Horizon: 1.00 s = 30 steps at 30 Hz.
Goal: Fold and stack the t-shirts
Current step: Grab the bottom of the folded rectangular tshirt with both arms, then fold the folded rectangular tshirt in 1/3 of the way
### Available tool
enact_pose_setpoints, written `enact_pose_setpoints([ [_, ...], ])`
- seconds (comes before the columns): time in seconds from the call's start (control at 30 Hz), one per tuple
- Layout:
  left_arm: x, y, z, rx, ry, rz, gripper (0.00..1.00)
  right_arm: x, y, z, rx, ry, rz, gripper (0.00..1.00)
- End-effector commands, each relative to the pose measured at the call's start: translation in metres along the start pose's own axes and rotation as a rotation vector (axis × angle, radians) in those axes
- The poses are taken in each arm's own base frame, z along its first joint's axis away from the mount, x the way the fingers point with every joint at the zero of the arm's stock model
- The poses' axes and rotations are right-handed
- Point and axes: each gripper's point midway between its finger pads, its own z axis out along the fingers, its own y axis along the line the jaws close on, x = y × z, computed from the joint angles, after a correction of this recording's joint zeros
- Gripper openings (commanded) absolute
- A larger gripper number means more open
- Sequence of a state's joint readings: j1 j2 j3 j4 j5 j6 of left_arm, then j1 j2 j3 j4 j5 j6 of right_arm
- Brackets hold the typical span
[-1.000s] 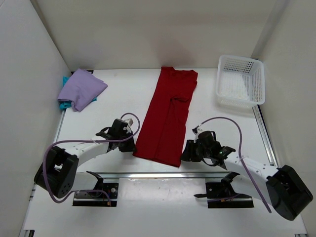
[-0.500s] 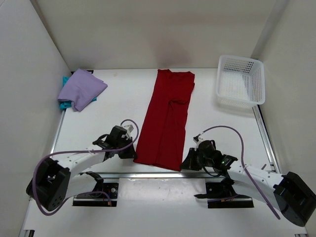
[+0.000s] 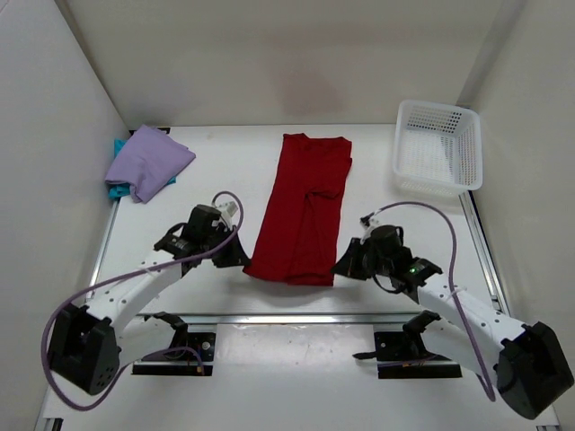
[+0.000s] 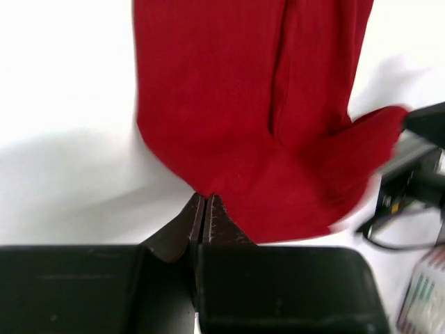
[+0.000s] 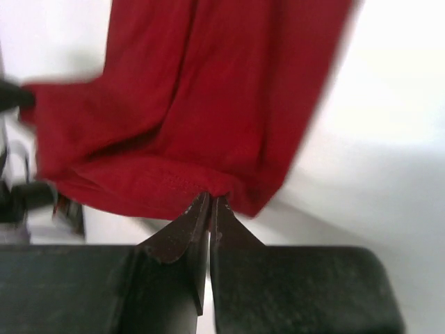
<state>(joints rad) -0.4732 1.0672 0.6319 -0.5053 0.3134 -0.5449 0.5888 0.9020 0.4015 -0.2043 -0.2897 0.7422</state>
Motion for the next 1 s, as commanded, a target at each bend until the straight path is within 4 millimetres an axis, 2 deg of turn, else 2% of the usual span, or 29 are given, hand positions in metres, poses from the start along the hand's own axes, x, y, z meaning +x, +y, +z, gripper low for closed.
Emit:
enact_pose_setpoints([
  [0.0, -0.030, -0.006, 0.011, 0.006, -0.035, 0.026, 0.00, -0.045, -0.009, -0.001, -0.002, -0.088, -0.081, 0.00],
  [0.07, -0.044, -0.010, 0.022, 0.000, -0.032, 0.008, 0.00, -0.073, -0.014, -0.001, 0.005, -0.134, -0.095, 0.00],
  [0.1, -0.060, -0.014, 0.029, -0.002, -0.050, 0.009, 0.00, -0.083, -0.022, 0.001, 0.028, -0.150, -0.081, 0.00],
  [0.17, -0.089, -0.013, 0.037, -0.038, -0.097, -0.002, 0.00, -0.106, -0.025, 0.004, 0.038, -0.189, -0.104, 0.00],
  [0.23, -0.123, -0.011, 0.052, -0.069, -0.141, -0.018, 0.00, -0.122, -0.037, 0.010, 0.053, -0.191, -0.085, 0.00],
  [0.3, -0.137, -0.007, 0.064, -0.092, -0.146, -0.031, 0.00, -0.141, -0.043, 0.016, 0.083, -0.217, -0.090, 0.00],
  [0.33, -0.151, -0.010, 0.069, -0.093, -0.157, -0.028, 0.00, -0.143, -0.049, 0.020, 0.099, -0.207, -0.081, 0.00],
  [0.43, -0.169, -0.002, 0.083, -0.115, -0.170, -0.057, 0.00, -0.159, -0.057, 0.028, 0.087, -0.218, -0.056, 0.00],
  [0.53, -0.186, -0.011, 0.093, -0.088, -0.187, -0.054, 0.00, -0.172, -0.067, 0.035, 0.088, -0.227, -0.030, 0.00],
  [0.6, -0.198, -0.013, 0.100, -0.089, -0.204, -0.044, 0.00, -0.186, -0.067, 0.036, 0.084, -0.241, -0.042, 0.00],
  [0.63, -0.211, -0.014, 0.099, -0.090, -0.232, -0.041, 0.00, -0.190, -0.070, 0.038, 0.092, -0.245, -0.046, 0.00],
  [0.73, -0.228, -0.008, 0.120, -0.106, -0.237, -0.055, 0.00, -0.202, -0.079, 0.045, 0.101, -0.242, -0.041, 0.00],
  [0.8, -0.234, -0.001, 0.129, -0.115, -0.220, -0.068, 0.00, -0.207, -0.084, 0.052, 0.110, -0.241, -0.038, 0.00],
  [0.83, -0.236, 0.006, 0.131, -0.122, -0.219, -0.082, 0.00, -0.218, -0.081, 0.052, 0.097, -0.257, -0.055, 0.00],
  [0.9, -0.238, 0.012, 0.140, -0.125, -0.215, -0.098, 0.00, -0.220, -0.094, 0.065, 0.104, -0.230, -0.029, 0.00],
  [0.97, -0.242, 0.018, 0.142, -0.130, -0.233, -0.108, 0.02, -0.231, -0.095, 0.069, 0.089, -0.235, -0.019, 0.00],
])
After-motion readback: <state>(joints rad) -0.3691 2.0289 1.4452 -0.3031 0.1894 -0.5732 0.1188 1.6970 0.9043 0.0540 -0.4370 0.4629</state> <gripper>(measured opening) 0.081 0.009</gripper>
